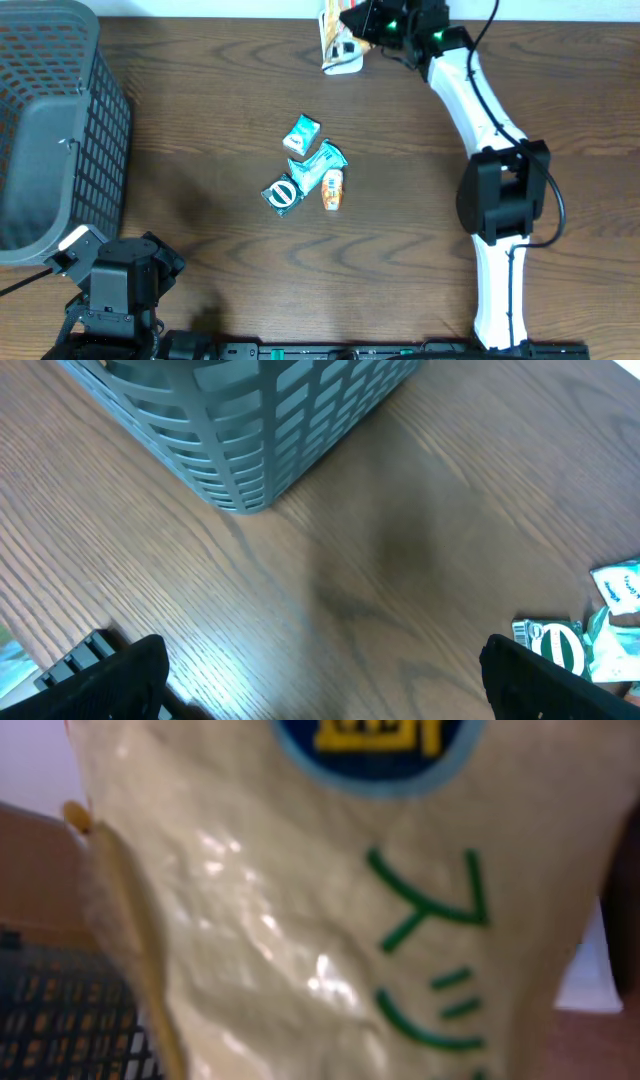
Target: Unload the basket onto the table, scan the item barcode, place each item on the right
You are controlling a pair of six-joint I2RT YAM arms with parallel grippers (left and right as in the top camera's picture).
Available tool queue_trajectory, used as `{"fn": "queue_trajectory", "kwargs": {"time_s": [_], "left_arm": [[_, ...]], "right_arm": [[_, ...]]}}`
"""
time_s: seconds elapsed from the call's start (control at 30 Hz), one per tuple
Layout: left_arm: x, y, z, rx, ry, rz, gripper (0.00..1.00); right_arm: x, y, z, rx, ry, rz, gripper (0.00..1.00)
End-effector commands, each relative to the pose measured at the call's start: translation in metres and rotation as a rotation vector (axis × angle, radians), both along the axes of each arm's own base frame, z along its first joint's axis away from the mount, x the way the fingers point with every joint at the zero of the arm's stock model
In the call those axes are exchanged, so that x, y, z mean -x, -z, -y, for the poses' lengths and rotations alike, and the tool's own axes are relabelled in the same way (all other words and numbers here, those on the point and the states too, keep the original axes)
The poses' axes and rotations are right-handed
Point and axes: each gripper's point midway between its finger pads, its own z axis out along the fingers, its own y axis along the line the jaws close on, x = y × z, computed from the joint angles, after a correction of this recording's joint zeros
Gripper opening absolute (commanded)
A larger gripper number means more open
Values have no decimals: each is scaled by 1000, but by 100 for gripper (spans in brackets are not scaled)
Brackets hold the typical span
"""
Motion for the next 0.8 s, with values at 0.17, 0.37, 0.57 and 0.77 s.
{"fn": "queue_trajectory", "kwargs": {"time_s": [0.17,0.37,0.57,0.77], "left_arm": [[1,-1,-4,-6,-26,6,98],[1,-1,-4,-6,-26,5,98],[1,-1,-4,-6,-26,6,98],[1,-1,-4,-6,-26,6,98]], "right_arm": [[18,33,-6,15,-35,-139,1],[15,27,9,20,-27,-127,1],[9,-12,47,23,23,-65,1],[8,-47,126,111,181,-29,1]]}}
